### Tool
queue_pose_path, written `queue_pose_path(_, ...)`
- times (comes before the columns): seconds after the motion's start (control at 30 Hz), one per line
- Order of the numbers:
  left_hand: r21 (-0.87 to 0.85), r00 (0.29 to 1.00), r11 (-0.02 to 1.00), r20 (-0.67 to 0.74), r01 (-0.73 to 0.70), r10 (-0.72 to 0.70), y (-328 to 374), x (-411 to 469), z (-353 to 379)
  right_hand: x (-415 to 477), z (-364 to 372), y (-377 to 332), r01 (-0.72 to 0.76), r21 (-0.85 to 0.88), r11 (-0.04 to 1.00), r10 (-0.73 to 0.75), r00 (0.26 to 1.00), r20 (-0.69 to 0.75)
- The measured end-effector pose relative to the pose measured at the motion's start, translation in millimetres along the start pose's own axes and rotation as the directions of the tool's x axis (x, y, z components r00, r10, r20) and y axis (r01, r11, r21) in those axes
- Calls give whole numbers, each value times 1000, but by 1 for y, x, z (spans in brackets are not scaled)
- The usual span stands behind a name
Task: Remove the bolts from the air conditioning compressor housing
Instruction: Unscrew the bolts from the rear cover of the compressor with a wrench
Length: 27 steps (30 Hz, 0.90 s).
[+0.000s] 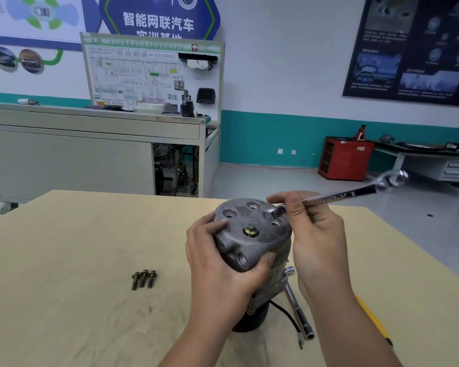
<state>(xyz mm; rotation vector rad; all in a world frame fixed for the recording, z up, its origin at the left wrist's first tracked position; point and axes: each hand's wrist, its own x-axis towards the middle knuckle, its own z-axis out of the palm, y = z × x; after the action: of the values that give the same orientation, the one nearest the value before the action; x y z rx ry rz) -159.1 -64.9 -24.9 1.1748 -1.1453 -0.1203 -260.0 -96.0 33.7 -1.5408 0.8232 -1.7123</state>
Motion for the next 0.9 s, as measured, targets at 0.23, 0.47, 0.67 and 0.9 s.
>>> queue_pose_path(0.23,-9,1000,1000,-3,8,-8,-1,0,0,6,-4,-1,-14,-47,999,22,984,177)
queue_pose_path(0.47,-24,1000,1000,-3,6,-6,-2,0,1,6,-17,-2,-43,-1,999,42,956,289)
queue_pose_path(0.67,-14,1000,1000,-9,11,-11,-1,-1,1,-2,-18,0,-77,2,997,74,960,270)
queue_pose_path(0.9,-13,1000,1000,-5,12,-13,0,-1,2,-4,-21,2,-83,-66,994,98,956,277)
